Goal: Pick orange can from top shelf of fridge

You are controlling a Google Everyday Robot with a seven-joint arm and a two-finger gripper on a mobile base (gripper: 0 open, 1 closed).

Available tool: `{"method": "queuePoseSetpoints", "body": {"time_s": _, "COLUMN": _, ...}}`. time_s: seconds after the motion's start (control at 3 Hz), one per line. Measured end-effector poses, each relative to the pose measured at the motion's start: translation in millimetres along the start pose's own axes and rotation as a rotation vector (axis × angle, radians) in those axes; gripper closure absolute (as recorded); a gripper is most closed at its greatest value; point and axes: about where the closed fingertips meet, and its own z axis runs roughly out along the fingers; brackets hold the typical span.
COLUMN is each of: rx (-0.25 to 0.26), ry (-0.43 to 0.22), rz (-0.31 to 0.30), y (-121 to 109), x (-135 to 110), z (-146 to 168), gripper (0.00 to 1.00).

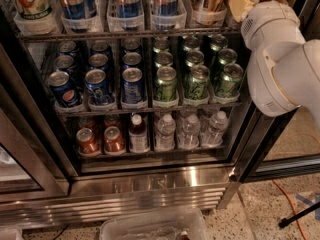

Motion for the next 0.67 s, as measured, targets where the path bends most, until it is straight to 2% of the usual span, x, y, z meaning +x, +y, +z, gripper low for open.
{"method": "queuePoseSetpoints", "body": {"time_s": 0.67, "rx": -0.029, "ry": -0.067, "rz": -0.014, "y": 7.0, "x": -9.0, "z": -11.1, "gripper": 1.0}}
